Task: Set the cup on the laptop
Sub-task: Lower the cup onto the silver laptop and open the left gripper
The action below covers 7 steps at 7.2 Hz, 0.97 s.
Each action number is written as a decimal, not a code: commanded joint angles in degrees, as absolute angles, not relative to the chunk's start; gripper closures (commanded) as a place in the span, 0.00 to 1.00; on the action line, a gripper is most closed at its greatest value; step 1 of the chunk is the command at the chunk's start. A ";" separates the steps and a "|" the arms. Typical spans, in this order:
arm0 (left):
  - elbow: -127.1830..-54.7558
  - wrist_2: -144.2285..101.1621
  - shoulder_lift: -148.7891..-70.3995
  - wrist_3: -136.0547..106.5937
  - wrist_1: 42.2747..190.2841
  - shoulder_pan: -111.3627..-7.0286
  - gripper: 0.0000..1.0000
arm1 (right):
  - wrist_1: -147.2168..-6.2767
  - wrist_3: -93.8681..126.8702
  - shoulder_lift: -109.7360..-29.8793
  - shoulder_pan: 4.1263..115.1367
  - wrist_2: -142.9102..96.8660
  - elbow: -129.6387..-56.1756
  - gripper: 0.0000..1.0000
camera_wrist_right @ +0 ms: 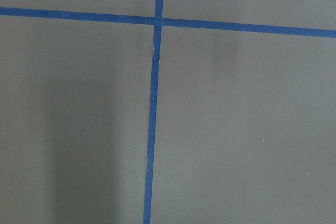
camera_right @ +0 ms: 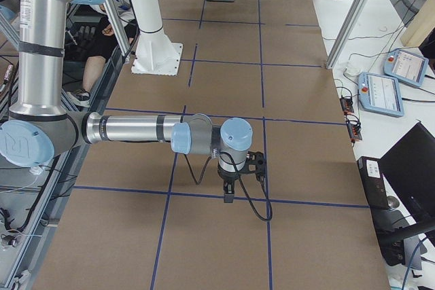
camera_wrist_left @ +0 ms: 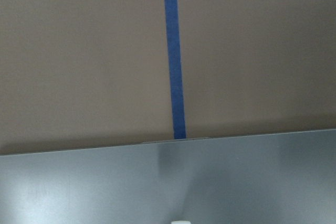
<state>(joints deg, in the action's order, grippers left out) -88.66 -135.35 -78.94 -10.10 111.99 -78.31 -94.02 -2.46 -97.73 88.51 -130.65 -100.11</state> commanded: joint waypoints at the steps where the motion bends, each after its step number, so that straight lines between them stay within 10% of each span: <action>1: -95.85 -134.83 -81.56 1.88 95.00 -90.20 0.00 | -94.04 -2.46 -97.73 88.51 -130.69 -100.11 0.00; 7: -101.33 -135.09 -80.42 4.66 90.35 -93.69 0.00 | -94.04 -2.46 -97.73 88.51 -130.69 -100.11 0.00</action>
<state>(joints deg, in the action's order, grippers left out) -100.68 -135.17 -80.64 4.76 90.39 -93.66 -94.04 -2.46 -97.73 88.50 -130.62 -100.11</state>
